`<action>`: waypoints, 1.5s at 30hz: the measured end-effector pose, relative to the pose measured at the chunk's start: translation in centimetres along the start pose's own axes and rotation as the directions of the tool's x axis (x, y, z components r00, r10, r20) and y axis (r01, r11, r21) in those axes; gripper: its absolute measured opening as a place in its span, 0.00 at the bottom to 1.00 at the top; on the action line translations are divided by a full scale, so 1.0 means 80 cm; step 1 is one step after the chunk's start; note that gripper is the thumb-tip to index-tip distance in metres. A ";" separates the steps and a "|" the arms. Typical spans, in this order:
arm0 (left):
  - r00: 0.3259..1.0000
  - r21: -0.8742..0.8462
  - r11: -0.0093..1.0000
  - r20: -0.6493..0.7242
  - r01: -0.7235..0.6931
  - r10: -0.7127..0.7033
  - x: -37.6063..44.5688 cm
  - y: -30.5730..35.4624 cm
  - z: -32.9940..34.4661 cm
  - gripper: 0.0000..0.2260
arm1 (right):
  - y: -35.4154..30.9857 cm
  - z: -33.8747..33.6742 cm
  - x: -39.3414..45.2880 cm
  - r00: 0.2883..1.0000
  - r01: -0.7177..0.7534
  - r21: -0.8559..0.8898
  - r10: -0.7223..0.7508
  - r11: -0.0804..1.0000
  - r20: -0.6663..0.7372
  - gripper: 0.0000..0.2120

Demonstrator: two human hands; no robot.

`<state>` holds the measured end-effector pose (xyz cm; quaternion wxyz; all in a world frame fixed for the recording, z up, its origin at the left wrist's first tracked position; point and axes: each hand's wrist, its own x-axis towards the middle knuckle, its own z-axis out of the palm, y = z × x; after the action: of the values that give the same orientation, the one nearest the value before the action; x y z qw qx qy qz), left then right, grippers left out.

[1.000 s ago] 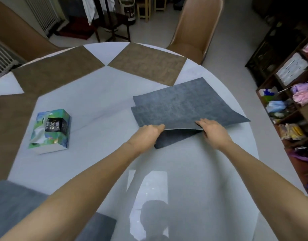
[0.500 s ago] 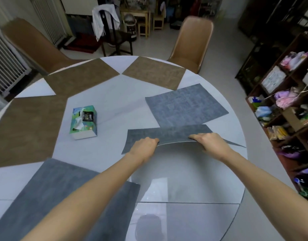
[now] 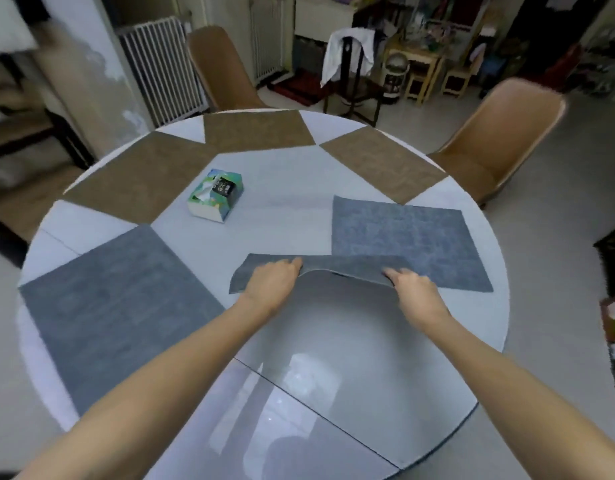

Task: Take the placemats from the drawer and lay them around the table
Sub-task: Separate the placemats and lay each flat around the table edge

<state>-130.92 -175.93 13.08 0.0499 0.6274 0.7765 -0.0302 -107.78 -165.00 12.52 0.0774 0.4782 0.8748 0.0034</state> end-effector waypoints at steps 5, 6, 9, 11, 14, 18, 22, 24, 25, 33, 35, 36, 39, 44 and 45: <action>0.912 -0.015 0.984 -0.373 0.179 -0.171 -0.038 0.011 -0.030 0.28 | 0.002 -0.048 0.026 0.941 0.179 0.095 -0.142 0.979 -0.308 0.38; 0.887 -0.003 0.980 -0.425 0.197 -0.180 -0.048 0.010 -0.031 0.29 | -0.003 -0.048 0.026 0.919 0.220 0.083 -0.178 0.972 -0.351 0.39; 0.944 0.026 0.970 -0.236 0.242 -0.229 -0.080 0.009 -0.004 0.30 | -0.011 -0.022 0.007 0.936 0.283 0.026 -0.270 0.959 -0.225 0.43; 0.972 0.060 0.970 -0.005 0.236 -0.236 -0.099 0.014 0.031 0.30 | -0.012 0.003 -0.013 0.951 0.308 -0.010 -0.309 0.951 -0.023 0.42; 0.936 0.010 0.971 0.264 0.238 -0.232 -0.130 0.032 0.079 0.26 | -0.020 0.041 -0.039 0.898 0.370 -0.050 -0.343 0.928 0.277 0.40; 0.877 0.002 0.964 0.415 0.265 -0.242 -0.161 0.055 0.113 0.26 | -0.023 0.066 -0.065 0.844 0.440 -0.160 -0.346 0.884 0.410 0.30; 0.872 0.008 0.973 0.442 0.230 -0.210 -0.181 0.064 0.133 0.28 | -0.020 0.083 -0.097 0.865 0.397 -0.214 -0.285 0.893 0.413 0.24; 0.861 0.000 0.976 0.470 0.220 -0.194 -0.189 0.067 0.141 0.28 | -0.021 0.094 -0.112 0.873 0.377 -0.225 -0.264 0.898 0.409 0.25; 0.853 -0.002 0.976 0.487 0.218 -0.189 -0.195 0.069 0.146 0.28 | -0.020 0.100 -0.119 0.875 0.369 -0.222 -0.256 0.903 0.412 0.25; 0.786 -0.071 0.921 0.548 0.383 -0.285 -0.240 0.113 0.184 0.34 | -0.007 0.150 -0.154 0.874 0.342 -0.144 -0.258 0.929 0.411 0.22; 0.756 -0.095 0.880 0.560 0.465 -0.339 -0.246 0.130 0.193 0.37 | -0.002 0.161 -0.157 0.874 0.342 -0.123 -0.268 0.932 0.406 0.22; 0.740 -0.106 0.858 0.564 0.503 -0.365 -0.247 0.139 0.197 0.38 | 0.001 0.167 -0.160 0.873 0.341 -0.112 -0.270 0.933 0.405 0.23; 0.701 -0.146 0.794 0.582 0.589 -0.413 -0.251 0.161 0.204 0.39 | 0.008 0.180 -0.169 0.879 0.341 -0.096 -0.281 0.935 0.385 0.25; 0.713 -0.208 0.765 0.567 0.609 -0.413 -0.258 0.173 0.213 0.37 | 0.019 0.195 -0.176 0.892 0.342 -0.061 -0.303 0.938 0.337 0.28; 0.715 -0.211 0.763 0.560 0.611 -0.418 -0.258 0.174 0.214 0.37 | 0.020 0.196 -0.176 0.892 0.341 -0.051 -0.306 0.939 0.333 0.28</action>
<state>-112.36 -194.91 -1.33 0.3512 0.3301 0.8749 -0.0460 -96.76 -176.98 -1.01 0.2436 0.3149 0.9165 -0.0399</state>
